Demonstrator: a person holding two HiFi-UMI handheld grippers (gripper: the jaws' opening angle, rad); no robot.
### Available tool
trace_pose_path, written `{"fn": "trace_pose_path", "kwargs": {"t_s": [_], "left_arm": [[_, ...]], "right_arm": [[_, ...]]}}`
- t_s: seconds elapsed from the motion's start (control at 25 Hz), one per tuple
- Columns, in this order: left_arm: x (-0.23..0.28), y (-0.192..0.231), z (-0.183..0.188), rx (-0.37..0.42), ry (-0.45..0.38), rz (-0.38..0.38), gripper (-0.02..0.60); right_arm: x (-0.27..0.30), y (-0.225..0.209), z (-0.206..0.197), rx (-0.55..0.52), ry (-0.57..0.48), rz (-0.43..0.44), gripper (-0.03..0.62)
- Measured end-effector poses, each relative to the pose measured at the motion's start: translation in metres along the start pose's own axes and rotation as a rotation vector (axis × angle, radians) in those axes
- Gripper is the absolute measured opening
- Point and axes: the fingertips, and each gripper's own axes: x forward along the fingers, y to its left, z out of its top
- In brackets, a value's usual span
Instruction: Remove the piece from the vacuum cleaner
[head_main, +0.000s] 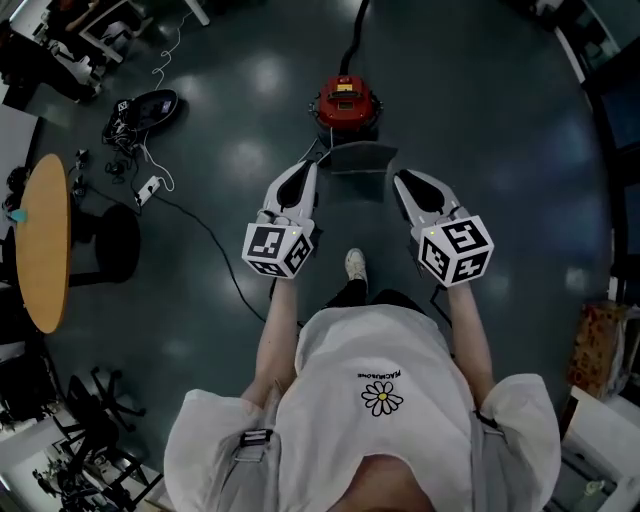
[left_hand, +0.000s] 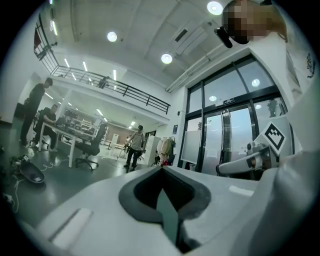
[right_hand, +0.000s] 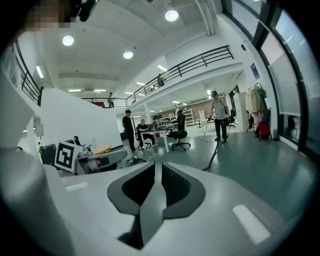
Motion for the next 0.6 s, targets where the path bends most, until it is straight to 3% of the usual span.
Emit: {"fn": "trace_pose_path", "kwargs": {"t_s": [0.16, 0.44, 0.6], "left_arm": [[0.044, 0.027, -0.023, -0.049, 0.069, -0.021, 0.0], [0.098, 0.059, -0.064, -0.167, 0.155, -0.044, 0.0], [0.133, 0.08, -0.083, -0.138, 0.234, -0.066, 0.0]], "right_arm": [[0.028, -0.022, 0.002, -0.065, 0.073, -0.031, 0.078], [0.071, -0.059, -0.014, -0.048, 0.19, -0.054, 0.098], [0.112, -0.077, -0.017, -0.089, 0.214, -0.043, 0.111]]}}
